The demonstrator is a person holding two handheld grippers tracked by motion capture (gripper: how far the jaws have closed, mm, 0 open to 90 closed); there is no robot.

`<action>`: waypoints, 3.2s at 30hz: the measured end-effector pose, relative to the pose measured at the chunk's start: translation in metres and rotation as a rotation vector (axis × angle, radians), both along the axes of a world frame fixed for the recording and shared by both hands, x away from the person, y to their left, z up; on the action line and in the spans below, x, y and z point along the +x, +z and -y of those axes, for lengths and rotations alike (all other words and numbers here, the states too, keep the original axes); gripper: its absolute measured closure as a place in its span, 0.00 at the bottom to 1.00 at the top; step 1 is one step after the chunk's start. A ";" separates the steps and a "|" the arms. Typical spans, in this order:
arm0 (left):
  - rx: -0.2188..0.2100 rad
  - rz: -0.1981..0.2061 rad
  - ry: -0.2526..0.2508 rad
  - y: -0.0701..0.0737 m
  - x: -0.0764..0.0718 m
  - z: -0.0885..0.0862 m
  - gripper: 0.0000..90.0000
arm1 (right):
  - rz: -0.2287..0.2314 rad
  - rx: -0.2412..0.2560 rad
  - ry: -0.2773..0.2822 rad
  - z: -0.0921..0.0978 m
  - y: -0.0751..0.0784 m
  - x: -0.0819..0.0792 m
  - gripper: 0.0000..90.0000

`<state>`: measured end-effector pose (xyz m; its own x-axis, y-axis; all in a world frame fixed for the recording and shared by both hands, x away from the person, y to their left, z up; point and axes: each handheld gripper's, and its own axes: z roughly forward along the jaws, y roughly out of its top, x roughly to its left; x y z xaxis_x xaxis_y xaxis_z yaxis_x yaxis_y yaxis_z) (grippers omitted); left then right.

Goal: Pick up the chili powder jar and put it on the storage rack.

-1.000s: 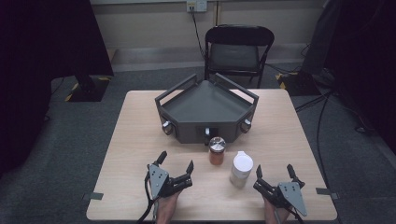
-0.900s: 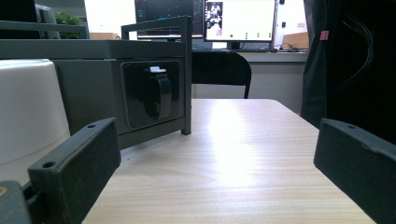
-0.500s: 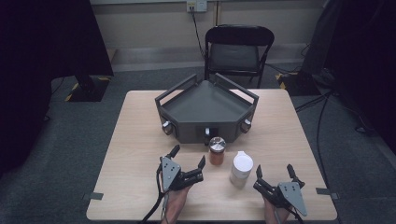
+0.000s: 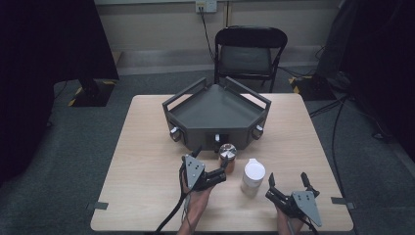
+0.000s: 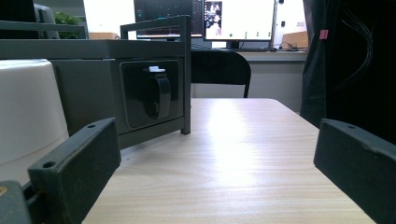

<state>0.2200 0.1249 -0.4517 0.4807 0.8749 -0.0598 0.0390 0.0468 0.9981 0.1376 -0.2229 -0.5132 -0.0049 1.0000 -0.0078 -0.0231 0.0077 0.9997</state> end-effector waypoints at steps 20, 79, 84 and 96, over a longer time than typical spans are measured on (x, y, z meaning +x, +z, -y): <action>-0.015 -0.064 0.010 -0.011 0.028 0.024 0.18 | 0.000 0.001 0.004 0.001 0.000 0.000 0.00; 0.074 -0.056 -0.018 -0.008 0.034 0.032 0.39 | 0.003 -0.004 0.002 0.000 -0.001 -0.001 0.00; 0.076 -0.057 -0.033 -0.005 0.035 0.028 0.39 | 0.003 -0.004 0.002 0.000 -0.001 -0.001 0.00; 0.053 -0.019 -0.067 0.004 0.035 0.015 0.39 | 0.003 -0.004 0.002 0.000 -0.001 -0.001 0.00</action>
